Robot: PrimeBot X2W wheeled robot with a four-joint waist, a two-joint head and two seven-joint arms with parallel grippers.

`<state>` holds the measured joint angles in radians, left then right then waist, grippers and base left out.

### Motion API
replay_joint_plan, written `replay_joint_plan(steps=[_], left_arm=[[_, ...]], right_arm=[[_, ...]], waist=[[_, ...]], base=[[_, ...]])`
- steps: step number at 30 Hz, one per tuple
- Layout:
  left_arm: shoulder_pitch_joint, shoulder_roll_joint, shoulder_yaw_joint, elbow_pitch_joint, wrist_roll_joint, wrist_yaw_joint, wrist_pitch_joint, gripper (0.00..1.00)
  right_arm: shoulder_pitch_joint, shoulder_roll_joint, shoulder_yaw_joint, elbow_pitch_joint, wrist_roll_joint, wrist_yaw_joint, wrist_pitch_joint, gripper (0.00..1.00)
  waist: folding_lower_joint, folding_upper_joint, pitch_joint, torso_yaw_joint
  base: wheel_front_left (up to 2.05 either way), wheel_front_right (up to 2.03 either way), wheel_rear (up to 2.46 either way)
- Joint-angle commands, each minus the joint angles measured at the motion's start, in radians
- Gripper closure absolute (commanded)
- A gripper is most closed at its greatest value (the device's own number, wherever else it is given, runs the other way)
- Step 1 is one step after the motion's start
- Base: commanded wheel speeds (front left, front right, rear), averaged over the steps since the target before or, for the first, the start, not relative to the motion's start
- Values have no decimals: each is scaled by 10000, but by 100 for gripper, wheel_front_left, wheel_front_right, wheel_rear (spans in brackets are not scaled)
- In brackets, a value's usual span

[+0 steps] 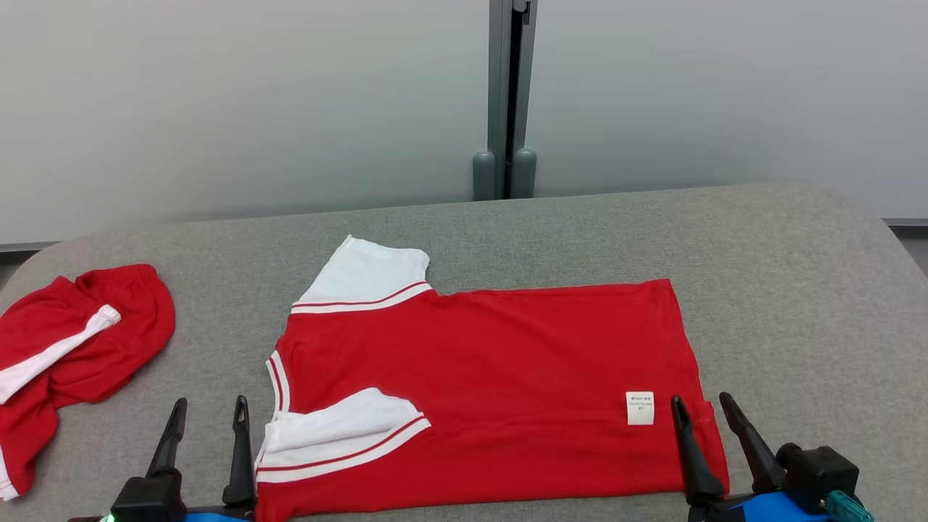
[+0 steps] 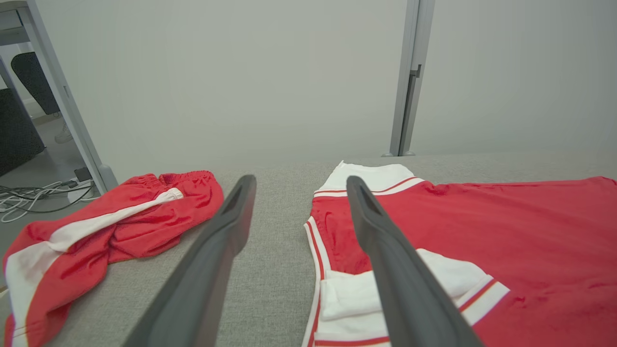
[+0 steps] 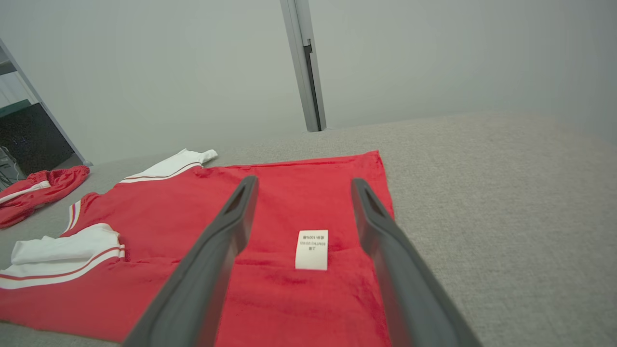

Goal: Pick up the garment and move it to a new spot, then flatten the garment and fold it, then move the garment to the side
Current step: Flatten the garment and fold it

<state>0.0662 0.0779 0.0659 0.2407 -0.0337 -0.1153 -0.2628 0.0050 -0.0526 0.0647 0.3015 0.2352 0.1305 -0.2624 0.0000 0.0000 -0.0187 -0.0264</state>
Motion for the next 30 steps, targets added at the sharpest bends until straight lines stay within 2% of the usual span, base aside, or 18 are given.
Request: replay_joint_plan(steps=[1, 9, 13, 18, 23, 30], left_arm=[[-84, 31, 53, 13, 9, -58, -27, 0], [-269, 62, 133, 74, -53, -80, -27, 0], [-833, 311, 197, 162, -175, -97, -27, 0], [-2410, 759, -131, 449, -355, -155, -25, 0], [-4460, 1414, -795, 1496, -891, -181, -27, 0], [-7034, 2280, -2008, 2822, -1716, -145, 830, 0]], right_arm=[[20, 19, 2, 37, -23, 5, -34, 0], [-257, 21, 9, 115, -70, 5, -34, 0], [-903, -214, -47, 146, -172, 5, -34, 0], [-2170, -738, -120, 391, -243, 5, -34, 0], [-3829, -1244, 117, 1257, -65, 5, 273, 0], [-5840, -1557, 787, 2382, 348, 5, 1025, 0]], waist=[[0, 0, -8, -15], [0, 0, 41, -85], [0, 0, 206, -216], [0, 0, 677, -260], [0, 0, 1480, -476], [0, 0, 2810, -940]], base=[[0, 0, 0], [0, 0, 0], [0, 0, 0], [0, 0, 0], [0, 0, 0], [0, 0, 0]])
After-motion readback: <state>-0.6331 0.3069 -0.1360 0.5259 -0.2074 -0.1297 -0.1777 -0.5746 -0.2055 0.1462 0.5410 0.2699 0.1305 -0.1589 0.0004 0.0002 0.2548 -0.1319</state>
